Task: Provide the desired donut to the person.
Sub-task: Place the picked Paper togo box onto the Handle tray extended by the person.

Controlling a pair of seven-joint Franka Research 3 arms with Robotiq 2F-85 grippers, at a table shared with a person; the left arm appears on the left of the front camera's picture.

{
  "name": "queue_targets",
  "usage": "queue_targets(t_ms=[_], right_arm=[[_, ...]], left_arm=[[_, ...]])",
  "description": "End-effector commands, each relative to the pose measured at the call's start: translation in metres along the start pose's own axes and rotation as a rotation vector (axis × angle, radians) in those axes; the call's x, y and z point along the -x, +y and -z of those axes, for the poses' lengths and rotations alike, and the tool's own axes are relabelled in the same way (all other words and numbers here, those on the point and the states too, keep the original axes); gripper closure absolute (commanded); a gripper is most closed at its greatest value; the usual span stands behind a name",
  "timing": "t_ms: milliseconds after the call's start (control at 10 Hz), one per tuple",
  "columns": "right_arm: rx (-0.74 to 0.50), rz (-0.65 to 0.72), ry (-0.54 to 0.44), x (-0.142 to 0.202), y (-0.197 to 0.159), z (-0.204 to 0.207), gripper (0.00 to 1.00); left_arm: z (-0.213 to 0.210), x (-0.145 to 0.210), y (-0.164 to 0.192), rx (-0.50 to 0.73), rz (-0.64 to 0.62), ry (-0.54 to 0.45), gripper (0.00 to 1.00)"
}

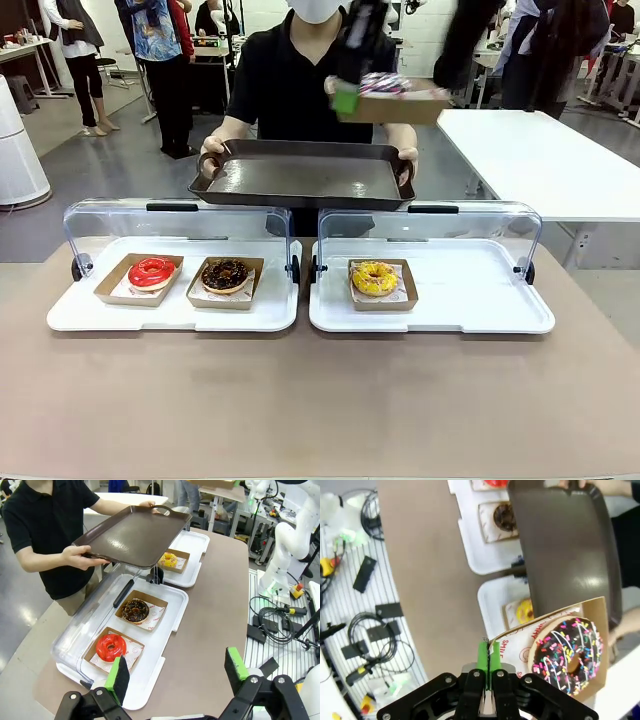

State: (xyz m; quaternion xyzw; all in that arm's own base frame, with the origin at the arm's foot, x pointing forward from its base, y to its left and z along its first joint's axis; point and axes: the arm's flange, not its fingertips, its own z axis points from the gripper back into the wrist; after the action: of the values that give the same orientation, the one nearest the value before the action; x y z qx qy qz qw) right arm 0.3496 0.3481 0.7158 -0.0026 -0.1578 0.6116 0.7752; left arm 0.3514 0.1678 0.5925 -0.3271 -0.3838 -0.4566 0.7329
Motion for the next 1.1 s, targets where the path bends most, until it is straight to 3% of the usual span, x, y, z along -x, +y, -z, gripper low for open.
queue_targets(t_ms=[0, 300, 500, 700, 1000], right_arm=[[0.008, -0.06, -0.052, -0.023, -0.031, 0.029, 0.98], [0.008, -0.202, -0.02, -0.025, -0.077, 0.084, 0.98], [-0.021, -0.199, 0.028, -0.014, -0.091, 0.11, 0.98], [-0.038, -0.132, 0.054, -0.01, -0.094, 0.112, 0.98], [-0.041, -0.187, 0.01, -0.012, -0.093, 0.12, 0.98]], left_arm=[[-0.001, 0.0, -0.001, 0.002, 0.008, -0.009, 0.0], [-0.001, 0.0, -0.001, 0.002, 0.008, -0.009, 0.0], [-0.001, 0.0, -0.001, 0.002, 0.008, -0.009, 0.0], [-0.001, 0.0, -0.001, 0.002, 0.008, -0.009, 0.0], [-0.001, 0.0, -0.001, 0.002, 0.008, -0.009, 0.0]])
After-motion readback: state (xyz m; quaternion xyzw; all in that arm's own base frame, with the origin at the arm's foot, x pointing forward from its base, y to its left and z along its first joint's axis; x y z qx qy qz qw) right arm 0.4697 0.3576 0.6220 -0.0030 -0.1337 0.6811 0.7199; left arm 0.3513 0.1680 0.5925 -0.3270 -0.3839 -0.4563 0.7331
